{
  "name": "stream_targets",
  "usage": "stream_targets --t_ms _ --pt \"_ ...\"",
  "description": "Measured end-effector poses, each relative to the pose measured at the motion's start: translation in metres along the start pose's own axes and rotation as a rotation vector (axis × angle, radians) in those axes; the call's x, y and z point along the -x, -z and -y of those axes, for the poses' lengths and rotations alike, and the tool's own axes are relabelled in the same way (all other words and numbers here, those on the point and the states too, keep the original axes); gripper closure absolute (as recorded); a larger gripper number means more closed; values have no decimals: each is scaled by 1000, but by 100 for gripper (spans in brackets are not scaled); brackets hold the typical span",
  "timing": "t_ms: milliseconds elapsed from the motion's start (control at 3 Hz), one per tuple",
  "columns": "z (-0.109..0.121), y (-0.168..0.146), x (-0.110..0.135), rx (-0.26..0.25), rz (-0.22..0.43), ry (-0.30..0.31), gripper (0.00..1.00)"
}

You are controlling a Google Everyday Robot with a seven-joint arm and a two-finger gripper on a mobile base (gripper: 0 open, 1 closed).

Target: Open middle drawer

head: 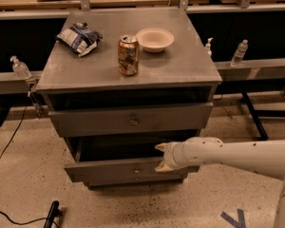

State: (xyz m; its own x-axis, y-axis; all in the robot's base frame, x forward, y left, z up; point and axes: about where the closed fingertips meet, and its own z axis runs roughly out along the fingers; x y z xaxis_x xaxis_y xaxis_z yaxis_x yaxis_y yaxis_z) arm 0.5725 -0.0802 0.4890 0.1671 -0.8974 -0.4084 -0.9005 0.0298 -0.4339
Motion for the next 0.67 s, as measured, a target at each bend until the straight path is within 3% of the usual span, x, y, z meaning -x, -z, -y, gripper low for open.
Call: stream_targets --t_ms 667 --pt "41 -9 -16 -20 99 -56 97"
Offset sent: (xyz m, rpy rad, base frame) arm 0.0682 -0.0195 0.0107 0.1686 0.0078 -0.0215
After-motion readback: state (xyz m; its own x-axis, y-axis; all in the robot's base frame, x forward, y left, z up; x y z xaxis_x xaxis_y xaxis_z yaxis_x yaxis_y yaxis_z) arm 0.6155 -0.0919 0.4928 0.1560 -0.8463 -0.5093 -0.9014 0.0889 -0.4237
